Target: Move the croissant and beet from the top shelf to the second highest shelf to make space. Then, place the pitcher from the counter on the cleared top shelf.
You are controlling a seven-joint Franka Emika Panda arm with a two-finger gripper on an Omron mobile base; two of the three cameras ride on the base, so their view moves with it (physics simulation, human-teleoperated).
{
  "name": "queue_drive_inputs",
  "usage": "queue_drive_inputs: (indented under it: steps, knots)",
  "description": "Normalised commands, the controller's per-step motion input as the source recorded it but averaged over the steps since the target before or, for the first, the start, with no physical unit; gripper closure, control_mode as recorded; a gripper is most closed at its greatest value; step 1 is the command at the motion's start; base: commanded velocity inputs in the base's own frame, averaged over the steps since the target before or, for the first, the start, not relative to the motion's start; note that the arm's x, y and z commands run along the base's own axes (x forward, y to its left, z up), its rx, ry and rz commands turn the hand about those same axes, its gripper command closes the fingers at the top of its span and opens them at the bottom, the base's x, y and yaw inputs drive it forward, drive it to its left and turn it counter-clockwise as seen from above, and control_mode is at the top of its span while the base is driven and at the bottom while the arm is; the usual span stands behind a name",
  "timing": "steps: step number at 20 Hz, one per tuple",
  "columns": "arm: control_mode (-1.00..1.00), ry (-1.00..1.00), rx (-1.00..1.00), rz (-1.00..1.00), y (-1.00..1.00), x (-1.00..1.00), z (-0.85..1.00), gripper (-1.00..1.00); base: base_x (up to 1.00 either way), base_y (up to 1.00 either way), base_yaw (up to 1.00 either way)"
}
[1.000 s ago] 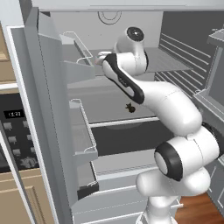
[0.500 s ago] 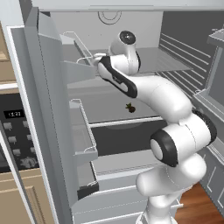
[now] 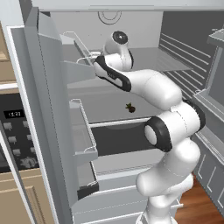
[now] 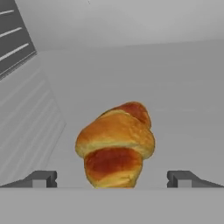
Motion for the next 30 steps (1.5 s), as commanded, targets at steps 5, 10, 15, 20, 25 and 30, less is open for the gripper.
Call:
queue_drive_inputs:
  steps: [5, 10, 15, 20, 25, 30]
  knots:
    - [-1.00, 0.00, 0.00, 0.00, 0.13, 0.43, -0.05, -1.00, 0.00, 0.00, 0.00]
    - [-1.00, 0.01, -0.02, -0.03, 0.06, 0.24, -0.25, 1.00, 0.00, 0.00, 0.00]
    - [-1.00, 0.04, -0.06, -0.08, 0.00, 0.00, -0.48, 1.00, 0.00, 0.00, 0.00]
    - [-1.00, 0.00, -0.04, -0.05, 0.00, -0.53, -0.25, 1.00, 0.00, 0.00, 0.00]
    - [-1.00, -0.04, 0.00, -0.01, 0.00, -1.00, 0.00, 1.00, 0.00, 0.00, 0.00]
    - [-1.00, -0.06, 0.03, 0.00, -0.17, -1.00, 0.01, 1.00, 0.00, 0.00, 0.00]
